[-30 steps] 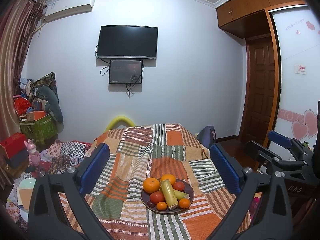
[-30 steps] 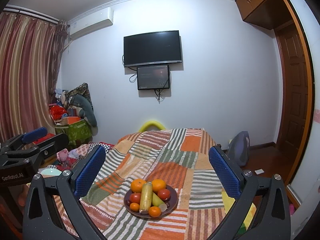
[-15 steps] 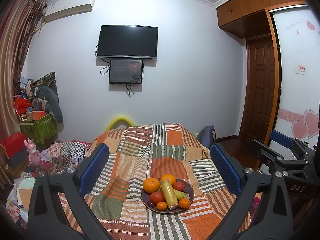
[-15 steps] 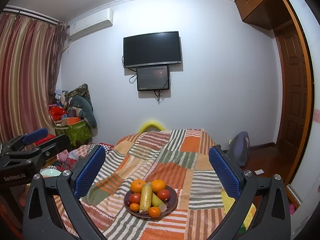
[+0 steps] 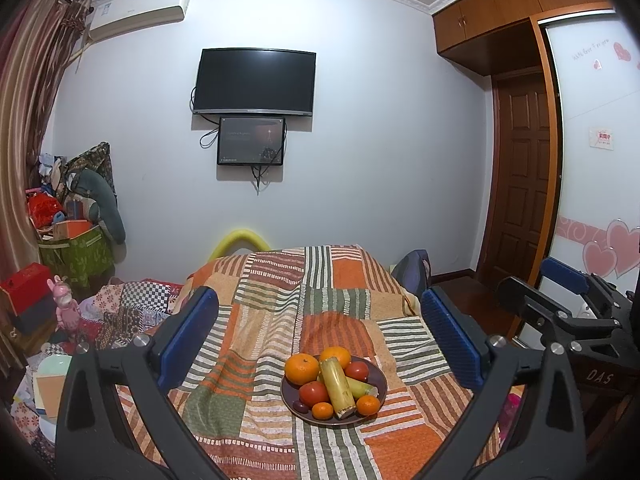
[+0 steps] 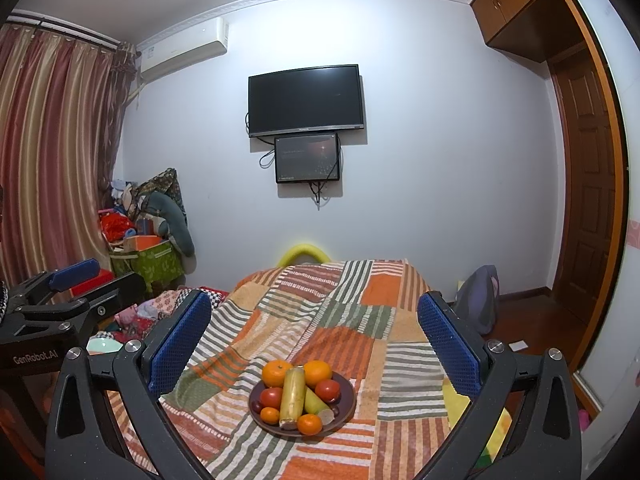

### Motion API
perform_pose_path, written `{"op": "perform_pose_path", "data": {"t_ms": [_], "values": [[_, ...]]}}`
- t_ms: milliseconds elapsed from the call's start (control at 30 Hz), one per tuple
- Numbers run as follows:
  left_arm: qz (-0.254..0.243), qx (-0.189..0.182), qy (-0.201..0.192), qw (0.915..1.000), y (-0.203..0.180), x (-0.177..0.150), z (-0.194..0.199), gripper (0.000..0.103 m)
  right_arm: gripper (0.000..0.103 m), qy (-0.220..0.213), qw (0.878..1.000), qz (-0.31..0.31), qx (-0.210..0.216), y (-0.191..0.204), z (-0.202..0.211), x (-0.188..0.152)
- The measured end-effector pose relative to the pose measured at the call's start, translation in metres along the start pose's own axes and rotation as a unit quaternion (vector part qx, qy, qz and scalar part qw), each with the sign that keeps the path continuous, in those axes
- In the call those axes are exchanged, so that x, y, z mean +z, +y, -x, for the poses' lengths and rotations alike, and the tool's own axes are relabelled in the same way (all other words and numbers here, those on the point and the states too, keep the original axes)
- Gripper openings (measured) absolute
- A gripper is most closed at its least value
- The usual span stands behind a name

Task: Organize fruits

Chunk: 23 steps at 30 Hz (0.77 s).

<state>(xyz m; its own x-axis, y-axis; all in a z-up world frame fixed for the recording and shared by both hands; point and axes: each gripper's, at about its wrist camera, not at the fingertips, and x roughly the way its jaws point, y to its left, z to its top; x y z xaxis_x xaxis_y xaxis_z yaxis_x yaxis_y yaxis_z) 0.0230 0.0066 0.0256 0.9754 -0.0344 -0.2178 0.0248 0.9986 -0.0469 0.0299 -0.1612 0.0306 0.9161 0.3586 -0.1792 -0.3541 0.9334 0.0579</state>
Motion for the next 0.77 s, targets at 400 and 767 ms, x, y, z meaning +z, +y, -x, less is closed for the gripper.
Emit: {"op": "perform_pose_path", "data": {"t_ms": [400,767], "values": [[0.000,-0.003,0.009,1.0000,-0.0015,-0.0018,-0.0044,0.103,0.103,0.000,1.000,-0.002,-0.002,-0.0018,-0.0007,0.0034],[-0.003,-0.008,0.012,0.9999,-0.0038,-0.0032,-0.0068,0.103,0.103,0.006,1.000,-0.006,-0.004,-0.0055,-0.0048,0.0018]]}}
